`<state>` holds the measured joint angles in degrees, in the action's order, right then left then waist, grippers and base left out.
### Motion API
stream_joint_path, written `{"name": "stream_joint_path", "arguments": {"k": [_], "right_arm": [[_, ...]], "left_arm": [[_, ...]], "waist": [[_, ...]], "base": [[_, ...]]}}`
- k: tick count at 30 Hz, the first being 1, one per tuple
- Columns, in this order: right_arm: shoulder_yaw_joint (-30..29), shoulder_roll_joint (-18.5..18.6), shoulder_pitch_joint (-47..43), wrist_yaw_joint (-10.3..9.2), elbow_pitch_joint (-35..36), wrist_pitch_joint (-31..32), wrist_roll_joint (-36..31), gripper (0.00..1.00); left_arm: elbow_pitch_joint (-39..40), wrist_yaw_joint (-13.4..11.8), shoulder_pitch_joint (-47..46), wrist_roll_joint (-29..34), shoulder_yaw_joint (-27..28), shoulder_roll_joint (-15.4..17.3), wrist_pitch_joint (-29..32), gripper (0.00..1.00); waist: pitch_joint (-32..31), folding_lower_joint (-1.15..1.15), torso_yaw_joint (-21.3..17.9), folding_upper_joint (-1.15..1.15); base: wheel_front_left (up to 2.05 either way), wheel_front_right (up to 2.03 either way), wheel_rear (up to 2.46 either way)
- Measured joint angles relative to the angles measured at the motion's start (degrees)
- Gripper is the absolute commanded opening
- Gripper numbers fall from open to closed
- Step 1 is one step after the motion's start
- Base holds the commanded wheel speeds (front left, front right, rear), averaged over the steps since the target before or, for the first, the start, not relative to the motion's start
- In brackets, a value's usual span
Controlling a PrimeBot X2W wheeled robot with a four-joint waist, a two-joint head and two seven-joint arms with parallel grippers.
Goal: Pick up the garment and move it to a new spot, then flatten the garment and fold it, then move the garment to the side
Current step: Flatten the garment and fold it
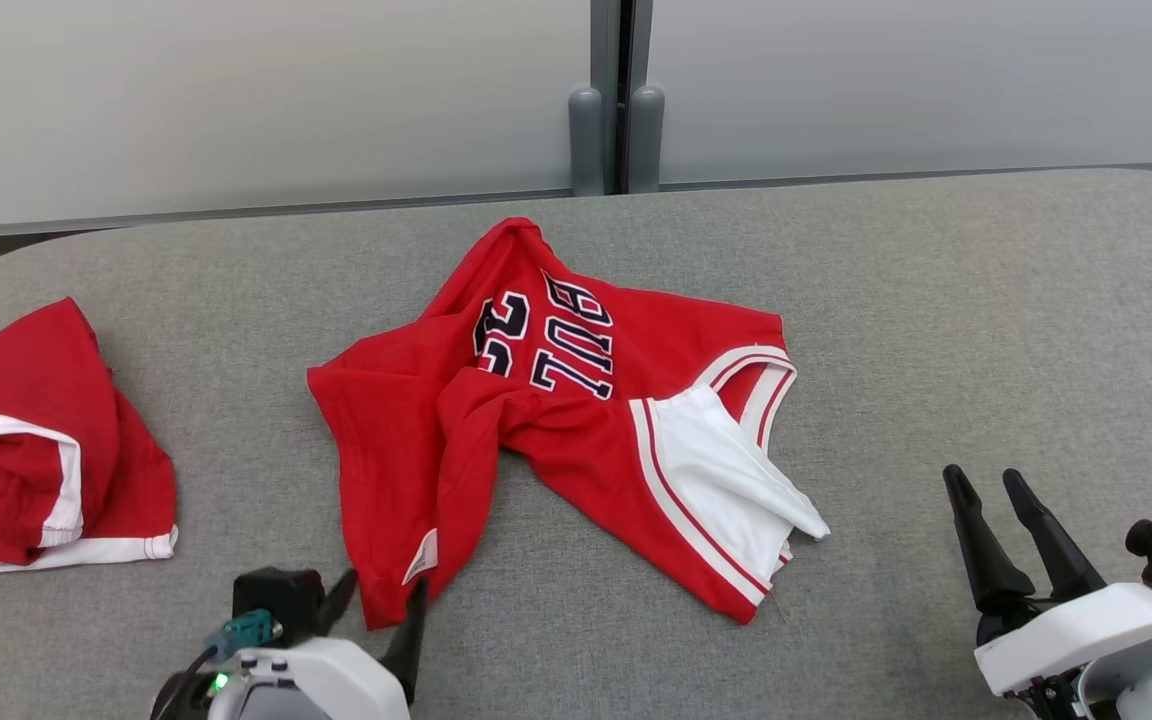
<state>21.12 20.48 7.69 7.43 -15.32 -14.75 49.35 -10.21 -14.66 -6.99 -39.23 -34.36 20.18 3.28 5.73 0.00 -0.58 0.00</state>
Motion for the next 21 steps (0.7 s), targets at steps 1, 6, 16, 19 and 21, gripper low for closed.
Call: {"name": "stream_joint_path", "arguments": {"k": [1,6,16,19,21], "right_arm": [[-0.01,0.09,-0.02,0.0,-0.02,0.0,0.0,1.0],[0.01,0.26,0.0,0.0,-0.23,-0.01,0.05,1.0],[0.94,0.08,1.39,0.0,-0.31,-0.08,0.07,1.0],[1.13,0.08,1.79,0.0,-0.51,-0.08,0.09,1.0],[1.2,0.04,1.85,0.0,-0.62,-0.08,0.11,1.0]], "left_arm": [[2.38,-0.52,1.25,-0.58,0.02,0.52,1.19,1.0],[7.93,-2.04,3.93,-2.45,0.68,2.64,4.71,0.93],[4.16,-0.57,0.31,-4.64,1.51,2.15,7.27,0.84],[2.32,0.36,-0.68,-5.52,1.44,1.75,7.89,0.58],[1.15,0.96,-0.69,-5.78,1.14,1.64,8.36,0.43]], "waist": [[0.11,0.0,-0.06,0.0],[0.63,0.0,-0.05,0.0],[2.25,0.0,0.05,0.0],[2.62,0.0,-0.2,0.0],[2.75,0.0,-0.36,0.0]], "base": [[0.0,0.0,0.0],[0.0,0.0,0.0],[0.0,0.0,0.0],[0.0,0.0,0.0],[0.0,0.0,0.0]]}}
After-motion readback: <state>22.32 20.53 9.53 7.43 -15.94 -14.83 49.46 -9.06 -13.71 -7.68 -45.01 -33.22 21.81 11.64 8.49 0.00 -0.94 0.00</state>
